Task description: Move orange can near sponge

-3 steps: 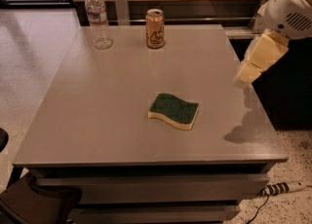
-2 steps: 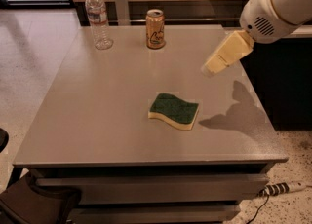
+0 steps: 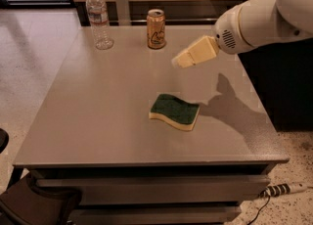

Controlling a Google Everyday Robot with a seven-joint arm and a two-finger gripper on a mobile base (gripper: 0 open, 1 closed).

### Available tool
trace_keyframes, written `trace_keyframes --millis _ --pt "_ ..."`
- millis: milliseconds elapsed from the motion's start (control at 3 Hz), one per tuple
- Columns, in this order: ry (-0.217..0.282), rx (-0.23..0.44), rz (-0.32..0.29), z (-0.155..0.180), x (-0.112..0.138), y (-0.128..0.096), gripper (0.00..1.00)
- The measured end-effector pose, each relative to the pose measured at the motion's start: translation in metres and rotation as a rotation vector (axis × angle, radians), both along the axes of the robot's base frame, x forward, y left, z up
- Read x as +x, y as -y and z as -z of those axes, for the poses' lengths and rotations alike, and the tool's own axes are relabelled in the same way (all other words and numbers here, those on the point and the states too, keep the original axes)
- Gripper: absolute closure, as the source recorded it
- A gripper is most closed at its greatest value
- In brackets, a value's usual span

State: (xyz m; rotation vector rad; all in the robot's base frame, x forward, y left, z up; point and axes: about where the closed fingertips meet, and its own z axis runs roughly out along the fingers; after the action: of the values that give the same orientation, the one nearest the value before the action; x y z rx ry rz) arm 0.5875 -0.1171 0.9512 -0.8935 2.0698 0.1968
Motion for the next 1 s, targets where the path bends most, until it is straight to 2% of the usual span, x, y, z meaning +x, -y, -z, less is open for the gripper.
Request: trace_keyframes --millis 333,667,1000 --pt "0.106 0.159 0.039 -0.002 0.035 -0.026 0.00" --pt "0.155 0.168 0.056 -0.015 0.042 -0.023 0.00" --pt "0.158 0.164 0.060 -0.017 0.043 -0.025 0.00"
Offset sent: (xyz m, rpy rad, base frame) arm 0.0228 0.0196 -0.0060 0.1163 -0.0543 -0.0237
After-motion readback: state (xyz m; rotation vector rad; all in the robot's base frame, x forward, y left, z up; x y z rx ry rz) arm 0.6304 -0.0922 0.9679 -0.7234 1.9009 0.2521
